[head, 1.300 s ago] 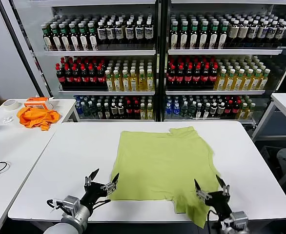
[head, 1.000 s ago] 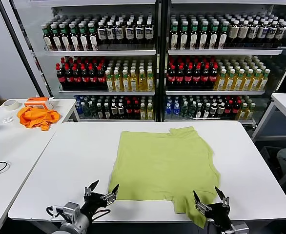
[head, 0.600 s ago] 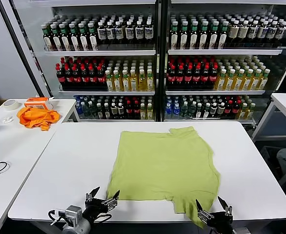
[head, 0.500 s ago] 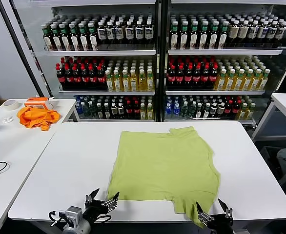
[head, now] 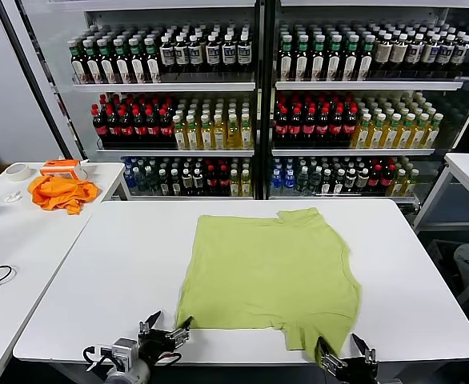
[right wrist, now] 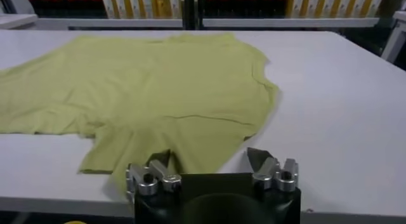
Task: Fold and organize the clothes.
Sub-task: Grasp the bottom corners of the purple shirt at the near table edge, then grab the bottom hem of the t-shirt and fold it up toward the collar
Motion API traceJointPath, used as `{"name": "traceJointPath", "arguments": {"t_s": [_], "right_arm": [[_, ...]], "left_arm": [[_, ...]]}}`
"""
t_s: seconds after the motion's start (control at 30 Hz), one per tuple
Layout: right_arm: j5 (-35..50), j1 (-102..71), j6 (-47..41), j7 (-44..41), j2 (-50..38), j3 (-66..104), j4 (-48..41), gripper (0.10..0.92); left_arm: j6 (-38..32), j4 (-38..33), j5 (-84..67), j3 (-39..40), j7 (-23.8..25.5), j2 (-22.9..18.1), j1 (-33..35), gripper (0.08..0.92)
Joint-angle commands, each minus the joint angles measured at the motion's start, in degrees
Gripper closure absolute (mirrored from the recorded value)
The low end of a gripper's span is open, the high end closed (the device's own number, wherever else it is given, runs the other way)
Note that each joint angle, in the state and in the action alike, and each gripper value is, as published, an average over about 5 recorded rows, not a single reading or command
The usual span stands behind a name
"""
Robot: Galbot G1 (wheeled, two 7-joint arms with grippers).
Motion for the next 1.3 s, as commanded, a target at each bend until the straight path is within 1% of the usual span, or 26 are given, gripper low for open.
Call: {"name": "traceJointPath", "arguments": {"t_s": [0.03,0.33,0.5,0.6,0.67,0.77,1.07,1.3], "right_arm": [[1.63,-0.01,-0.51,0.02,0.09,-0.52,-0.56,0.508],[0.59,1.43,0.92,-1.03,0.19,-0.95,-0.83,0.760],[0.70,1.86,1.42,-1.13,0.18,-1.10,-0.53,0.893],[0.75,1.82,1.27,-0.93,0.04,-0.75,0.90,0.919],[0.87,1.55,0.68,-0.66,-0.15,-0.31,2.51,0.919],[1.34,0.47,-0.48,-0.44,-0.66,0.41,5.17,0.919],[2.44,-6.68,-2.86,-0.65,-2.38,2.90,12.04,0.919],[1.87,-10.67,-4.35,-0.70,-2.75,3.52,14.62,0.919]], "left_arm": [[0.09,1.87,1.68,1.01,0.06,0.00,-0.10,0.371],[-0.87,2.65,1.96,1.65,2.36,-0.72,-0.58,0.631],[-3.26,2.11,0.87,2.54,3.46,-1.35,-0.99,0.779],[-3.90,0.29,-0.31,2.30,2.58,-1.26,-1.19,0.863],[-3.62,-1.71,-0.76,1.55,1.73,-0.67,-0.81,0.901],[-3.40,-4.76,-1.28,0.04,0.94,0.59,0.97,0.917],[-3.54,-11.84,-1.86,-3.74,0.61,3.26,7.86,0.917],[-2.98,-15.53,-1.89,-6.40,0.73,4.61,14.33,0.917]]}}
